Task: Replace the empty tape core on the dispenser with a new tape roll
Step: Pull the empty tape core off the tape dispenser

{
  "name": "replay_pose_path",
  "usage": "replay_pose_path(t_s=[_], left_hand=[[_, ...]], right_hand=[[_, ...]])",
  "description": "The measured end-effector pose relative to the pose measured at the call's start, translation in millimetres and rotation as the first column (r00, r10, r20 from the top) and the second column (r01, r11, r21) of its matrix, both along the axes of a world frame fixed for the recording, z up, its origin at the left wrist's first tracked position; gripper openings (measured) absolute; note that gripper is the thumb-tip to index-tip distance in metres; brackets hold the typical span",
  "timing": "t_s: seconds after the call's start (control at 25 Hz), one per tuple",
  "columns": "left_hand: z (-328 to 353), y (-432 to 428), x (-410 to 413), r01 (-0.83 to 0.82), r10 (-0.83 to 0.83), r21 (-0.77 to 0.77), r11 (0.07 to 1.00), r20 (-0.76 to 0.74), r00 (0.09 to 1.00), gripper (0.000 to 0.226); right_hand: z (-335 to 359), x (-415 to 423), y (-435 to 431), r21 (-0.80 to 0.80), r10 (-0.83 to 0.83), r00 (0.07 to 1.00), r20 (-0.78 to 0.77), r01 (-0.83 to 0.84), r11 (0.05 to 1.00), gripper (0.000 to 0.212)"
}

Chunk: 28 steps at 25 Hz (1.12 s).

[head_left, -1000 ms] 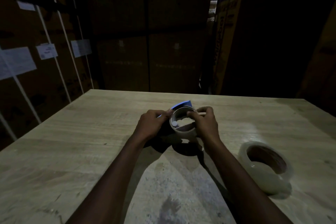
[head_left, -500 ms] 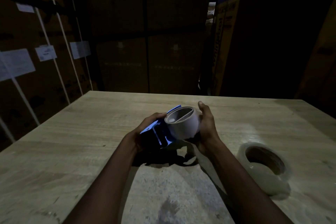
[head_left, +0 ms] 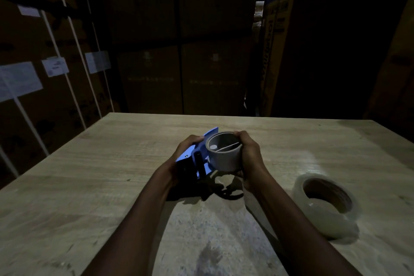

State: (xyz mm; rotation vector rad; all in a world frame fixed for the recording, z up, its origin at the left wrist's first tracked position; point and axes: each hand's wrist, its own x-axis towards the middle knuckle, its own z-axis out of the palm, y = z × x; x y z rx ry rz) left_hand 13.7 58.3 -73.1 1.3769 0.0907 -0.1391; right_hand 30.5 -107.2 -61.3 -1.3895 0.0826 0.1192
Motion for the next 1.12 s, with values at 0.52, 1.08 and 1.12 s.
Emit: replay_pose_path(t_s=[0.52, 1.08, 1.12], left_hand=[[3, -1, 13, -0.370, 0.272, 0.291, 0.882, 0.326, 0.906, 0.022], [10, 3, 11, -0.460, 0.208, 0.550, 0.697, 0.459, 0.864, 0.044], [9, 5, 10, -0.448, 0.198, 0.586, 0.676, 0.441, 0.876, 0.046]], right_hand=[[-16, 0, 3, -0.614, 0.131, 0.870, 0.475, 0.220, 0.758, 0.086], [-11, -6, 4, -0.349, -0.070, 0.658, 0.750, 0.483, 0.803, 0.086], [-8, -8, 2, -0.260, -0.113, 0.665, 0.738, 0.435, 0.862, 0.084]])
